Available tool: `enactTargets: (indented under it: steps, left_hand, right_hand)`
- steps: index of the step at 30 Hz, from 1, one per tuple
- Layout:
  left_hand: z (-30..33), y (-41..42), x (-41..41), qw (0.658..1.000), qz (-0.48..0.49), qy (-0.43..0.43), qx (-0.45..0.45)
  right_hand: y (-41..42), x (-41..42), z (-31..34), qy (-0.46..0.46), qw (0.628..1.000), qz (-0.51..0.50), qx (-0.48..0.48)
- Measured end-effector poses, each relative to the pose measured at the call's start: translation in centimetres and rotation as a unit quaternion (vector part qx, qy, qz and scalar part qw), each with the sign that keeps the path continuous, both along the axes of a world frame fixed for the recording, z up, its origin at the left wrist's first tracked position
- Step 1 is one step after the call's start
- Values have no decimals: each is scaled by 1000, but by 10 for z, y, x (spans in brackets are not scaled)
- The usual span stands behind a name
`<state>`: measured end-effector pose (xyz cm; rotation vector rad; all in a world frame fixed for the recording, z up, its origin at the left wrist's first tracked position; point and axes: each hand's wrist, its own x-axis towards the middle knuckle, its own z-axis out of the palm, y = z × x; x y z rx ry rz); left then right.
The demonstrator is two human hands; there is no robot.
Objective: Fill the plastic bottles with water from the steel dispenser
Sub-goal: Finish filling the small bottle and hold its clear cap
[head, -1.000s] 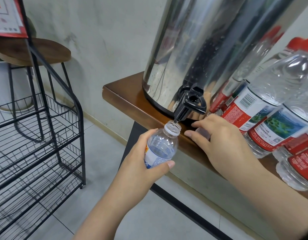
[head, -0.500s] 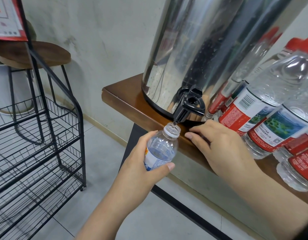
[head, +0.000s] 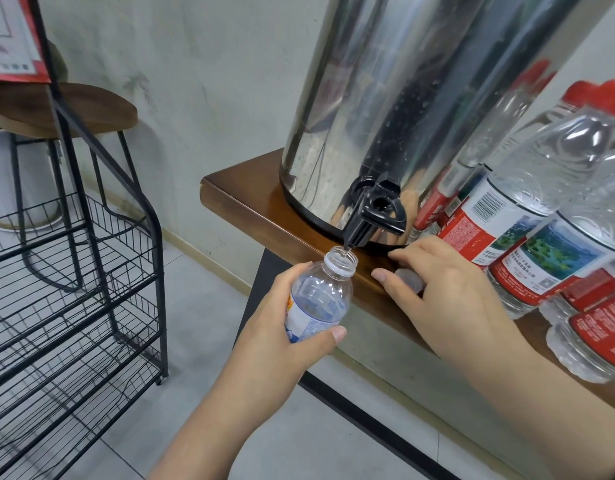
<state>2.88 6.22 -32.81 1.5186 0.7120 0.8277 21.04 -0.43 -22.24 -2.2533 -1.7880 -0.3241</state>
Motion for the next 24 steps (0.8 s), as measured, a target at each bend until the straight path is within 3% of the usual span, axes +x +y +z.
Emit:
enactTargets:
  steps: [11, 19, 24]
  left_hand:
    - [2, 0, 0, 1000, -2, -2, -9]
    - [0, 1, 1, 1000, -1, -5, -10]
    - [-2, 1, 1, 1000, -2, -4, -8]
  right_hand:
    - [-17, 1, 6, -6, 998, -45, -51]
    - [-15, 4, 3, 48, 999, -14, -20]
    - [-9, 8, -3, 35, 999, 18, 7]
